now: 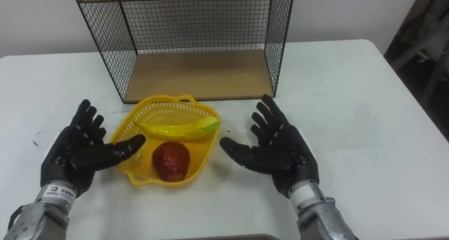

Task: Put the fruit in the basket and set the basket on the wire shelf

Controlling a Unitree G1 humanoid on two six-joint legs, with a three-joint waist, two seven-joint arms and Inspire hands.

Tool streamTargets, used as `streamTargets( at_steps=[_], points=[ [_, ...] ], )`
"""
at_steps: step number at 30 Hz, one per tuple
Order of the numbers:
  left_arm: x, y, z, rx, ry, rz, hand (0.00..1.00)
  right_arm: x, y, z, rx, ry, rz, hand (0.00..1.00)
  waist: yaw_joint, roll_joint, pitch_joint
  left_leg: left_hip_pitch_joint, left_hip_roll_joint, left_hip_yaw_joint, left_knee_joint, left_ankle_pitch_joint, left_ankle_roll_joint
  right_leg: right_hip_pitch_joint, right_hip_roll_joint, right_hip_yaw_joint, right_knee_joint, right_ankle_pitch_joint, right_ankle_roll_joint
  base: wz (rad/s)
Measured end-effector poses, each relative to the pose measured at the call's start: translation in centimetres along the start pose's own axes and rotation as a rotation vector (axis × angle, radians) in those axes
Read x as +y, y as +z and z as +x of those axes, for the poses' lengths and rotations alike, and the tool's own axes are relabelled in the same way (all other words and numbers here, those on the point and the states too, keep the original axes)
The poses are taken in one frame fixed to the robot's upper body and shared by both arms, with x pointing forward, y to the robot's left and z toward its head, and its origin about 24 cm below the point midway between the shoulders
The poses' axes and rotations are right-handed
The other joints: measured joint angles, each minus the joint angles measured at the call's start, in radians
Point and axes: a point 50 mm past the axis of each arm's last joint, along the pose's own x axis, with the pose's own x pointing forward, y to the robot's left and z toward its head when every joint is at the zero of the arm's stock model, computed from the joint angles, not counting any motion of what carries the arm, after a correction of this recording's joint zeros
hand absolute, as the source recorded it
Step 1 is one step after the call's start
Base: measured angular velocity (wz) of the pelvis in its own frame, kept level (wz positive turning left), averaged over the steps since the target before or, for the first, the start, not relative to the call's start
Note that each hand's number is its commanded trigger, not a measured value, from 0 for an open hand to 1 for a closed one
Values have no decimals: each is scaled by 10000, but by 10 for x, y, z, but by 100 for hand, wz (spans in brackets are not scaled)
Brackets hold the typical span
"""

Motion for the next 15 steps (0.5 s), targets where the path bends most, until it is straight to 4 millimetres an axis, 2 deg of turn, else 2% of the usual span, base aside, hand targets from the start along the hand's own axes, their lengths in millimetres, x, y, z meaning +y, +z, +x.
streamTargets(
  at_steps=[6, 15],
  points=[
    [1, -3, -1, 135, 25, -53, 0, -7, -10, -2, 284, -276, 809, 0, -147, 60, 31, 0, -3, 29, -70, 0, 0, -59, 36, 119, 28, 11, 1, -2],
    [-8, -8, 0, 306, -322, -44, 0, 0, -14, -2, 310, 83, 1591, 0, -156, 42, 7, 11, -3, 58, -119, 0, 0, -95, 51, 155, 1, 11, 1, -1]
  ],
)
